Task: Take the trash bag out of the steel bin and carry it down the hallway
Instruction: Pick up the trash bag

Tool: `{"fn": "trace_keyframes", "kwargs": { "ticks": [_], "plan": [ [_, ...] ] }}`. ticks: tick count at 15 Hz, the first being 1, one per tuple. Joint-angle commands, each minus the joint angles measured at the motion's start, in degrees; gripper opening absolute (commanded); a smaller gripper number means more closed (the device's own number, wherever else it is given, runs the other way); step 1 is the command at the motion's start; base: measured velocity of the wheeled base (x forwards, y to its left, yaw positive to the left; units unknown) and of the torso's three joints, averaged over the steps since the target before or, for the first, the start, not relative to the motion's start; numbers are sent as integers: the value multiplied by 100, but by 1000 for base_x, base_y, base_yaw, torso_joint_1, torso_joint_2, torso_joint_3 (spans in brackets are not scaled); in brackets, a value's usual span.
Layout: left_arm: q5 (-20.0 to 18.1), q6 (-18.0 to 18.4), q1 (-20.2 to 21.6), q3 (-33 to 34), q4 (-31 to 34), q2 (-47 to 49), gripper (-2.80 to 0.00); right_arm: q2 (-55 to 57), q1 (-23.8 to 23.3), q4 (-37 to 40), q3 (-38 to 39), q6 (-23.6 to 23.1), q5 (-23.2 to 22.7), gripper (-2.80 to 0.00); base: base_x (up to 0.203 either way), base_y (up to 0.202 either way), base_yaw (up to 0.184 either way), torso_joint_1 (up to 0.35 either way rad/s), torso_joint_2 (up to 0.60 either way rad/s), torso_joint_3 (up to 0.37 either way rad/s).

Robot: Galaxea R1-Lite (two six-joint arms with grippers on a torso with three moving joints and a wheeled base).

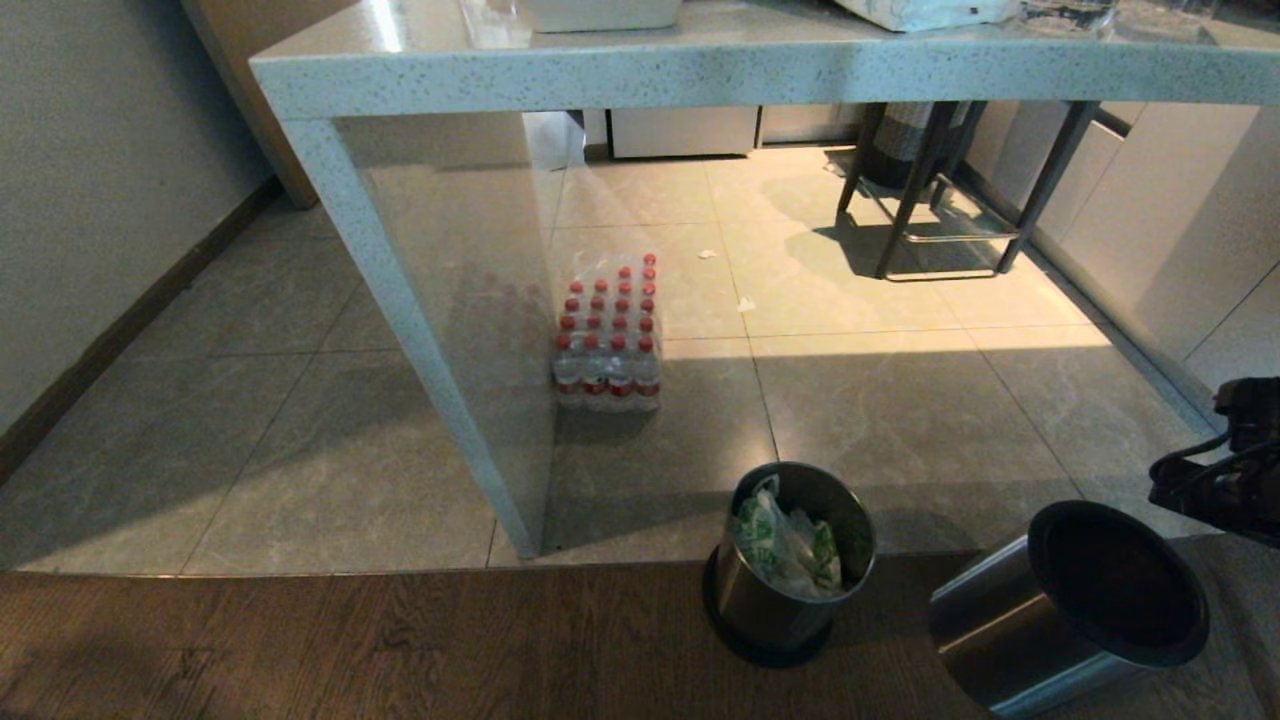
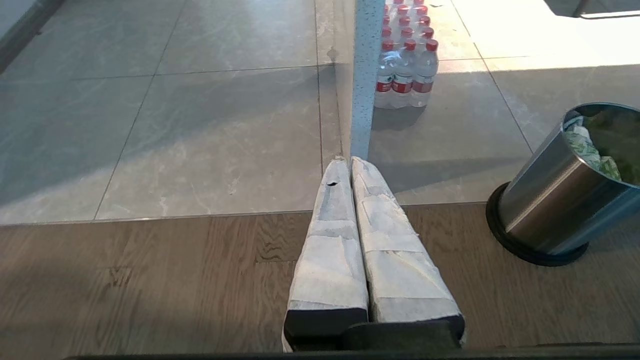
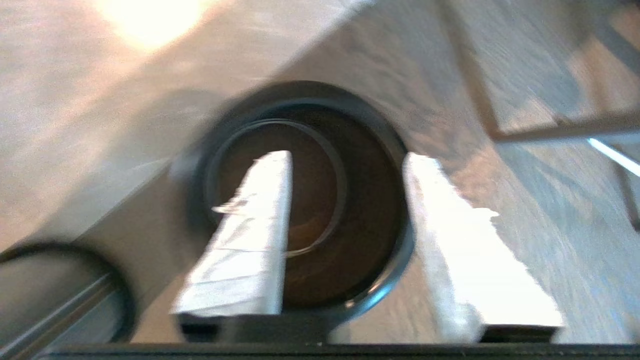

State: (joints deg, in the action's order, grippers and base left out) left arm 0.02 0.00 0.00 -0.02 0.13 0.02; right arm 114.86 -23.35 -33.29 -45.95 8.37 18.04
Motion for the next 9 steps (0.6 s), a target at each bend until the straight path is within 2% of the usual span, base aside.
{"fn": "trace_keyframes", "kwargs": {
  "ticks": [1, 6, 9],
  "plan": [
    [-2, 0, 0, 2, 4, 6, -280, -820, 882, 353, 74, 2, 11, -280, 0, 0, 0, 0, 0, 0],
    [-2, 0, 0, 2, -5, 6, -280, -904, 3195, 1218, 33, 110, -123, -280, 0, 0, 0, 0, 0, 0],
    [1, 0, 0, 2, -1, 6, -280, -444, 3709, 1422, -246, 258, -555, -280, 0, 0, 0, 0, 0, 0]
  ]
}}
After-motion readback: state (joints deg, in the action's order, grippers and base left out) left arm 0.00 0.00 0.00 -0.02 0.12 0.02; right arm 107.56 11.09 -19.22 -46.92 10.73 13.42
